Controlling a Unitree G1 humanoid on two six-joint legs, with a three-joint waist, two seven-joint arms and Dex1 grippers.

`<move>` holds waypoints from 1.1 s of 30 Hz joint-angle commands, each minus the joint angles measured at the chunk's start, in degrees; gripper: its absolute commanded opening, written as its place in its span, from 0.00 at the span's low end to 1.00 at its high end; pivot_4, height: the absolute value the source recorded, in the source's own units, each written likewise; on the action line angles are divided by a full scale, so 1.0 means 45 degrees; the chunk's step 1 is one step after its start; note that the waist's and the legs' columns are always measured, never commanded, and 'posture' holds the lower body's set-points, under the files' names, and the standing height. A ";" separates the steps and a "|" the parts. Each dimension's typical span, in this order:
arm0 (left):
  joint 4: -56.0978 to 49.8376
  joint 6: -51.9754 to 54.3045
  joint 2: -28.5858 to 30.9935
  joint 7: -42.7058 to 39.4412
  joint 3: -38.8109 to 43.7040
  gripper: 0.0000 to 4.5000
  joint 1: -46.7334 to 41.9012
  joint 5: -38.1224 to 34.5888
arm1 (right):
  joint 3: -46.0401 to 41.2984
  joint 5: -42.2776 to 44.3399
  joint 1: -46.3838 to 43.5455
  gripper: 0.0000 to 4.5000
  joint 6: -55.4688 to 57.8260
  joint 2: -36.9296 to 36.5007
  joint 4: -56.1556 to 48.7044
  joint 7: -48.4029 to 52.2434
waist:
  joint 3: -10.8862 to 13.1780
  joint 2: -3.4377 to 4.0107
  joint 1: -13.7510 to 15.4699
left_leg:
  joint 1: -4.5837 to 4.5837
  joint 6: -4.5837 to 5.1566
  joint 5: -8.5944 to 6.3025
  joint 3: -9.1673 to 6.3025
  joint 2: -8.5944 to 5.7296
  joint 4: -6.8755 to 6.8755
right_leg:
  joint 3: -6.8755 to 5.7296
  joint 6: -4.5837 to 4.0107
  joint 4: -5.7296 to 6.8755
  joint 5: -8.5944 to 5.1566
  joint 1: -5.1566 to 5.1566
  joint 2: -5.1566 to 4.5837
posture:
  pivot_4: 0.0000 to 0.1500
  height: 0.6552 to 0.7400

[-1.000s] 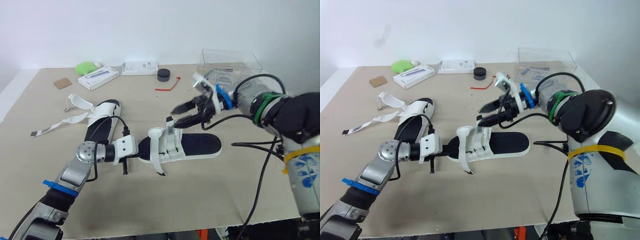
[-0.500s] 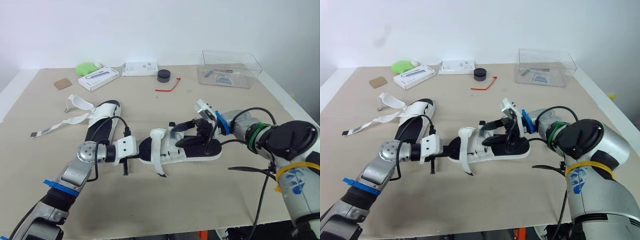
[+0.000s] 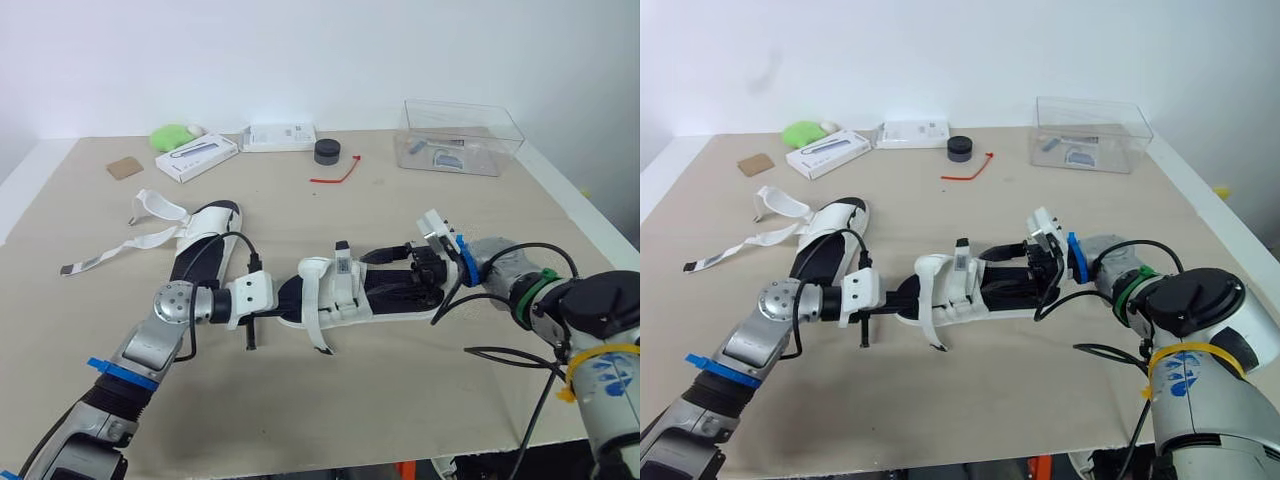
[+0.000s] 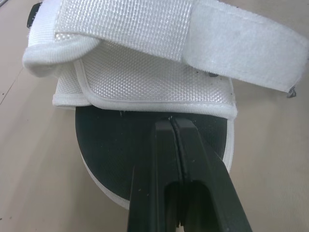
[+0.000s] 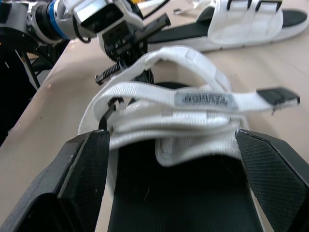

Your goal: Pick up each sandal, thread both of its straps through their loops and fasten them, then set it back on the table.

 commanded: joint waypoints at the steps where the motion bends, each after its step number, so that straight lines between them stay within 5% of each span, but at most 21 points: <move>1: 0.0583 0.0198 0.0044 -0.0286 -0.0673 0.00 0.0235 0.0485 | -0.0715 -0.0756 0.0510 0.99 -0.0807 -0.0126 0.0334 0.0593 | 0.0000 0.0000 -0.0001 | 0.0000 0.0000 0.0000 -0.0002 0.0000 0.0000 | -0.0002 0.0002 -0.0003 -0.0001 0.0004 0.0000 | 1.00 1.00; 10: 0.1000 -0.0023 -0.0088 -0.0492 -0.0776 0.00 -0.0040 0.0561 | -0.1451 -0.2325 0.1343 0.99 -0.4553 -0.0494 0.0334 0.0593 | 0.0001 -0.0002 -0.0005 | 0.0051 -0.0009 0.0000 -0.0029 -0.0011 0.0000 | -0.0029 0.0043 -0.0013 -0.0033 0.0070 -0.0008 | 1.00 1.00; 15: 0.1111 -0.0089 -0.0153 -0.0539 -0.0810 0.00 -0.0098 0.0578 | -0.2021 -0.2076 0.1247 0.99 -0.3861 -0.0747 0.0334 0.0593 | 0.0003 -0.0004 -0.0021 | 0.0087 -0.0026 -0.0011 -0.0031 -0.0015 0.0000 | -0.0029 0.0037 -0.0015 -0.0045 0.0103 -0.0017 | 1.00 1.00; 25: 0.1209 -0.0186 -0.0206 -0.0614 -0.0855 0.00 -0.0158 0.0624 | -0.3676 -0.1962 -0.1440 0.99 0.4374 -0.1926 0.0334 0.0593 | 0.0008 0.0002 -0.0019 | 0.0076 -0.0026 -0.0012 -0.0120 -0.0055 -0.0001 | -0.0049 -0.0048 -0.0009 -0.0081 0.0104 -0.0060 | 1.00 1.00; 33: 0.1565 -0.0370 -0.0339 -0.0630 -0.0929 0.00 -0.0328 0.0656 | -0.2974 -0.0878 0.0171 0.99 -0.2220 -0.1687 0.0334 -0.0233 | 0.0015 0.0019 0.0057 | 0.0054 -0.0017 -0.0047 -0.0131 -0.0112 -0.0017 | -0.0134 0.0037 0.0000 -0.0137 0.0113 -0.0122 | 1.00 1.00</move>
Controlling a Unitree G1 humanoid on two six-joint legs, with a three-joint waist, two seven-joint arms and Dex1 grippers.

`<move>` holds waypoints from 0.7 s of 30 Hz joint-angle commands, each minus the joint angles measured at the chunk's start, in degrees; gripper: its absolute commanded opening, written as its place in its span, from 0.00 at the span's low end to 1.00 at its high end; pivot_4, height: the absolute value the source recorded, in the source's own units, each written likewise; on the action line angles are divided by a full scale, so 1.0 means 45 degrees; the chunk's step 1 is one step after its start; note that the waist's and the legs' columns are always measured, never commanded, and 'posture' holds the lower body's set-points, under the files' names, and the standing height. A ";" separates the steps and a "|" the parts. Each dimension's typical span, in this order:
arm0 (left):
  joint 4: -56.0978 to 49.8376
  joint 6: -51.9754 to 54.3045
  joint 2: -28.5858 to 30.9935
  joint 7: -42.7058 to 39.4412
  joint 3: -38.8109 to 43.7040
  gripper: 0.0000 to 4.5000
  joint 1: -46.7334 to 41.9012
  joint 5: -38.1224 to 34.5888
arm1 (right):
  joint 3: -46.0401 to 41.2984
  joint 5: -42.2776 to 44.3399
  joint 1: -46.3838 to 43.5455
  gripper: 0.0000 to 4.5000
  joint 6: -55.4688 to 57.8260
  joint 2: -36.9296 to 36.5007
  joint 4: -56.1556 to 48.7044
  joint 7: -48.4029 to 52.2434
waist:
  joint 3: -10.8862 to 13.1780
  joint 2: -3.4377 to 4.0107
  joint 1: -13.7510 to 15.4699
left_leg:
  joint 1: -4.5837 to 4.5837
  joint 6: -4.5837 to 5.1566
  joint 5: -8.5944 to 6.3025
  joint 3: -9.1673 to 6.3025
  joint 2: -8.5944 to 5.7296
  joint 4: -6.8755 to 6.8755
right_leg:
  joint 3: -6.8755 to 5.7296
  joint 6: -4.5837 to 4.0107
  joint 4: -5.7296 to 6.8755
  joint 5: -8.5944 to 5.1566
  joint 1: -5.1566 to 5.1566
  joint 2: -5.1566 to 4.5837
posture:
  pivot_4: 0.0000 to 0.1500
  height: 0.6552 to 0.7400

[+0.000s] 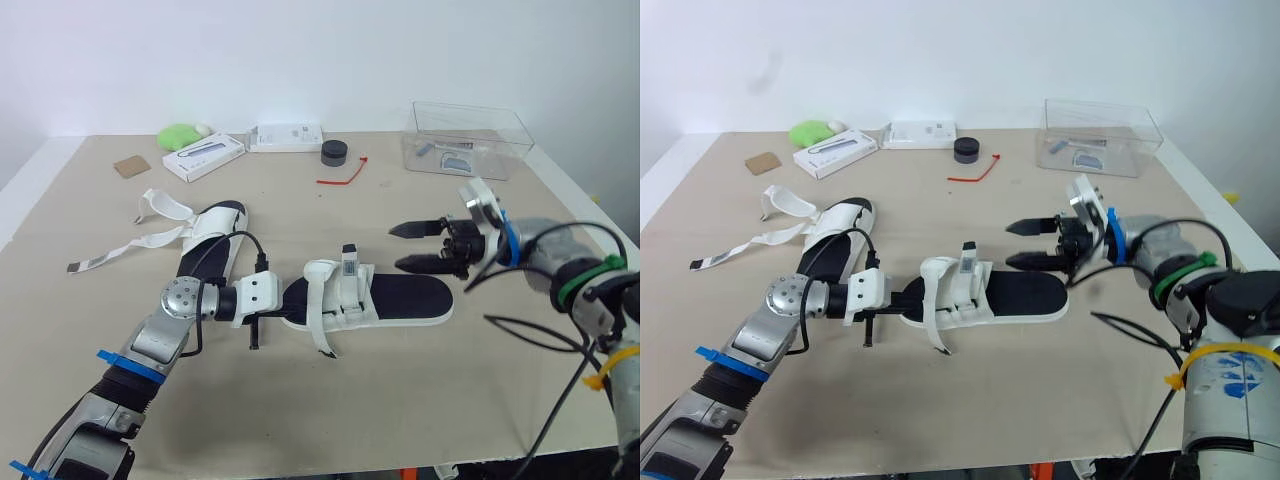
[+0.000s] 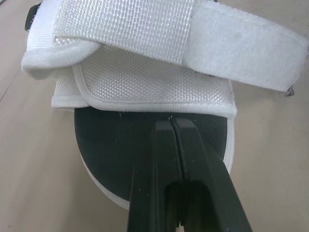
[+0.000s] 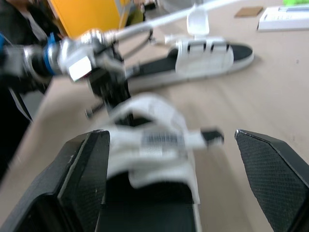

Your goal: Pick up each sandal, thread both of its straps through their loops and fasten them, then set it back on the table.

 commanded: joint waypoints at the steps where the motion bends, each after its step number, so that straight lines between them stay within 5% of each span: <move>1: 0.0831 0.0165 -0.0093 -0.0072 -0.0686 0.00 0.0174 0.0641 | 0.0520 0.1266 0.0228 0.99 -0.3521 0.0287 0.0282 -0.0617 | 0.0002 0.0004 -0.0027 | 0.0002 0.0004 -0.0002 -0.0002 -0.0021 0.0000 | 0.0005 0.0018 0.0001 -0.0004 0.0003 -0.0024 | 1.00 1.00; 15: 0.0870 0.0079 -0.0133 0.0041 -0.0669 0.00 0.0186 0.0664 | 0.5531 0.4636 -0.2506 0.99 -0.3418 0.2268 0.0282 -0.6976 | 0.0006 -0.0010 -0.0023 | 0.0009 0.0074 0.0030 -0.0047 -0.0103 0.0005 | 0.0033 0.0075 -0.0003 0.0038 0.0035 -0.0118 | 1.00 1.00; 21: 0.0603 0.0224 -0.0137 0.0179 -0.0667 0.00 0.0393 0.0650 | 0.7411 0.6804 -0.3228 0.99 -0.2224 0.3431 0.0282 -1.2225 | 0.0006 -0.0009 -0.0024 | 0.0000 0.0079 0.0027 -0.0060 -0.0101 0.0005 | 0.0033 0.0071 0.0001 0.0037 0.0031 -0.0129 | 1.00 1.00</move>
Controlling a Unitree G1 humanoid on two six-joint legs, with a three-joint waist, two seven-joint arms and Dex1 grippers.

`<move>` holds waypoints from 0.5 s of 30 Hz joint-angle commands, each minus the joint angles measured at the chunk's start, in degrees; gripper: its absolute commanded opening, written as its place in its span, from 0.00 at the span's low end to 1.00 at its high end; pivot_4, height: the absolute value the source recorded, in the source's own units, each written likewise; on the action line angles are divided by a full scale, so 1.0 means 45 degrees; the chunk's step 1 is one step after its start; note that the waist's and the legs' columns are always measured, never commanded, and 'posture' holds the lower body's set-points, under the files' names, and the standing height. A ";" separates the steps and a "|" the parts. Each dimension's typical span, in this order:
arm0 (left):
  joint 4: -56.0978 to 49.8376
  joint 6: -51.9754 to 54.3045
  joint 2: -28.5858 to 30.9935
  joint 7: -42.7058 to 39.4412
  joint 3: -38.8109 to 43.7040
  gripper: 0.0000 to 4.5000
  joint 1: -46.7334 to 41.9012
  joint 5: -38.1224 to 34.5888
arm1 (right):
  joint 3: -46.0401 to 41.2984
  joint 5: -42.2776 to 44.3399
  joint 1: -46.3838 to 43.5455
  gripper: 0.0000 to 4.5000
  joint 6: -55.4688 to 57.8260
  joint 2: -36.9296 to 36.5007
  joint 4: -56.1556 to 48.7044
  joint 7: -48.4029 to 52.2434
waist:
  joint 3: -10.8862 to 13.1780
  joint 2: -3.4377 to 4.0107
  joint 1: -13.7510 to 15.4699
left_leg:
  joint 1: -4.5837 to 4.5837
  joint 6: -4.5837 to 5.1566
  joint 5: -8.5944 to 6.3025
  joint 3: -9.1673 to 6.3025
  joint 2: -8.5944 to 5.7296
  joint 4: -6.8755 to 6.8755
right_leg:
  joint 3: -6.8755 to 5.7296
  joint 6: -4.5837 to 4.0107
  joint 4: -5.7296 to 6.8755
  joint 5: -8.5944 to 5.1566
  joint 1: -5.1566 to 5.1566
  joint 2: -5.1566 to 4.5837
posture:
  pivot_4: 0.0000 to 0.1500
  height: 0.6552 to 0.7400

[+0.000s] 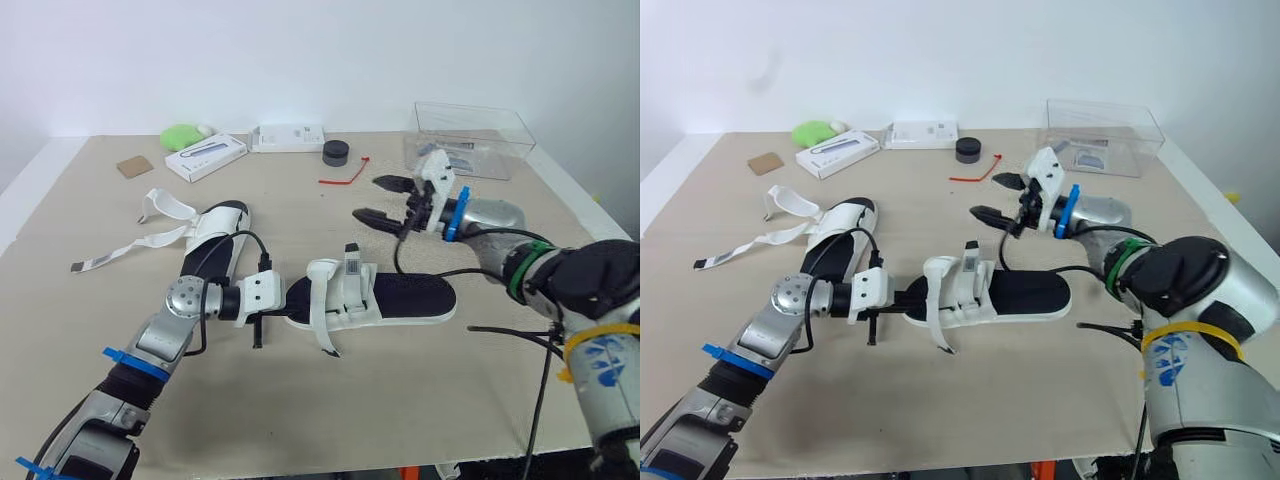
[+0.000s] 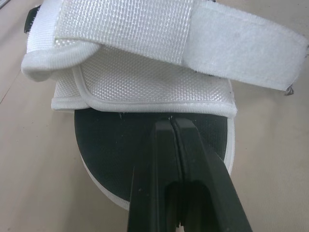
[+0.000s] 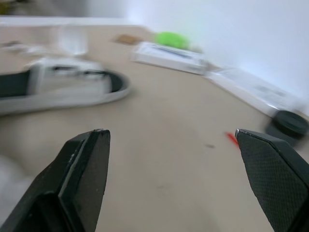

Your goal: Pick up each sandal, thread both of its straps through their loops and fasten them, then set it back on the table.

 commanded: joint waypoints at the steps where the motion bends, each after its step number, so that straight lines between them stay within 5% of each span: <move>1: 0.0327 0.0453 0.0097 -0.0008 -0.0574 0.00 0.0471 0.0611 | 0.0912 0.1699 -0.0649 0.99 0.0658 0.0418 -0.0088 -0.3399 | -0.0001 0.0002 0.0010 | -0.0004 0.0001 0.0000 -0.0010 0.0000 0.0000 | -0.0002 -0.0002 -0.0001 -0.0001 -0.0002 0.0000 | 1.00 1.00; 9: 0.0363 0.0496 0.0073 0.0031 -0.0624 0.00 0.0436 0.0608 | 0.1363 0.6143 0.1269 0.99 0.5425 0.2354 -0.6485 -1.1014 | -0.0006 0.0006 0.0157 | -0.0067 0.0014 -0.0009 -0.0082 0.0002 0.0000 | -0.0038 -0.0012 0.0006 -0.0008 -0.0031 -0.0012 | 1.00 1.00; 15: 0.0256 0.0587 0.0002 0.0051 -0.0718 0.00 0.0419 0.0616 | 0.3510 0.6261 0.3156 0.99 0.6650 0.3281 -1.1167 -1.3131 | -0.0024 0.0086 0.0192 | -0.0102 0.0023 -0.0015 -0.0112 0.0006 0.0000 | -0.0072 -0.0022 0.0026 -0.0014 -0.0068 -0.0019 | 1.00 1.00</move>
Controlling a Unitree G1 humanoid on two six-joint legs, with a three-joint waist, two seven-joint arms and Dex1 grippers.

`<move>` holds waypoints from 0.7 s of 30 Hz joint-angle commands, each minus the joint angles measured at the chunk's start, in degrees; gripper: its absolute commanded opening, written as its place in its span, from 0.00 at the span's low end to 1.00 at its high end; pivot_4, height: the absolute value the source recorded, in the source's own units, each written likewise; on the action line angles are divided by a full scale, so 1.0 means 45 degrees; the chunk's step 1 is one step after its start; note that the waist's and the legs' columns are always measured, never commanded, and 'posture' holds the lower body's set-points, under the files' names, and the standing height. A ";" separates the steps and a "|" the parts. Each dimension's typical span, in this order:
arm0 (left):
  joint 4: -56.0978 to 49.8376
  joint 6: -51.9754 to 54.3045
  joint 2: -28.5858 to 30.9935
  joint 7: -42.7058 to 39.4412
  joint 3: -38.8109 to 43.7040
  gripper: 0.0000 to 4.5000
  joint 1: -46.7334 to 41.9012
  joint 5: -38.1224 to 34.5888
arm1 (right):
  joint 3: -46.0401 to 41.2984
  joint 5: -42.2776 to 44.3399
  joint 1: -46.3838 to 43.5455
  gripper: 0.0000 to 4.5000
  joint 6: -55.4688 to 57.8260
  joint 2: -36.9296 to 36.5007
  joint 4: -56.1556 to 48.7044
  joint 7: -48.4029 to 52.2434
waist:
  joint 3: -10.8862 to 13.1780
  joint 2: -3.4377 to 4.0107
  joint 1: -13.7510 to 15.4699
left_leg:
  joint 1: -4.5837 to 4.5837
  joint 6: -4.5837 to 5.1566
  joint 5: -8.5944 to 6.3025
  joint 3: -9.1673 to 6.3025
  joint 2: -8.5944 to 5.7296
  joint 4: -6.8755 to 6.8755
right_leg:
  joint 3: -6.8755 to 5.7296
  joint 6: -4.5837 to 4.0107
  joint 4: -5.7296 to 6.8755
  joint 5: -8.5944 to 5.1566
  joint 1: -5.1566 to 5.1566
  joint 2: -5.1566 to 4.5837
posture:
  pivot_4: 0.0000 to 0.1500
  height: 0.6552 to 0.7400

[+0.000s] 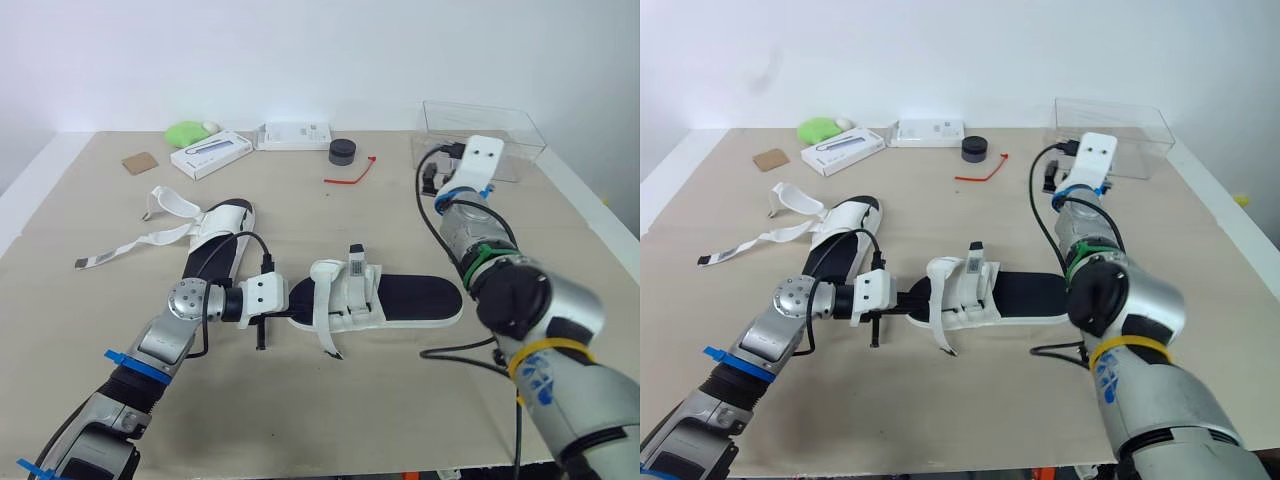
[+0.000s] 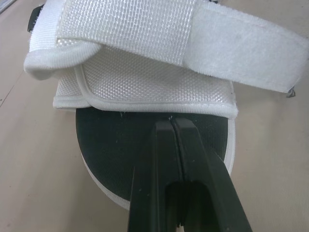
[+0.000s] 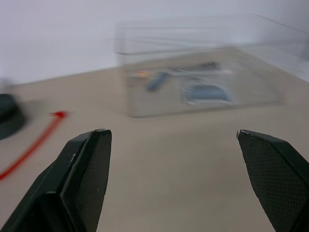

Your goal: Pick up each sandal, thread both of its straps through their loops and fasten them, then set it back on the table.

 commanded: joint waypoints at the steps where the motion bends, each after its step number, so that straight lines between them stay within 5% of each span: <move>1: 0.0479 0.0533 0.0068 -0.0060 -0.0598 0.00 0.0350 0.0611 | 0.2272 -0.0798 0.0537 0.99 -0.0012 0.0033 -0.2659 -0.0361 | 0.0001 0.0018 -0.0003 | 0.0000 0.0002 0.0000 -0.0001 -0.0002 0.0001 | -0.0001 0.0001 0.0001 0.0000 0.0000 0.0012 | 1.00 1.00; 12: 0.0224 0.0704 0.0195 -0.0083 -0.0572 0.00 0.0466 0.0590 | 0.8916 -0.4141 0.2883 0.99 -0.1882 -0.1468 -0.5996 0.3197 | -0.0011 0.0038 0.0008 | 0.0018 0.0017 -0.0005 0.0017 -0.0002 0.0005 | -0.0014 0.0016 -0.0002 0.0001 0.0007 0.0034 | 1.00 1.00; 21: 0.0094 0.0780 0.0224 -0.0087 -0.0587 0.00 0.0528 0.0576 | 1.0233 -0.4131 0.3681 0.99 -0.3270 -0.2930 -0.8296 0.5102 | -0.0011 0.0038 0.0009 | 0.0020 0.0039 -0.0018 0.0024 0.0004 0.0005 | -0.0009 0.0018 -0.0008 -0.0005 0.0005 0.0041 | 1.00 1.00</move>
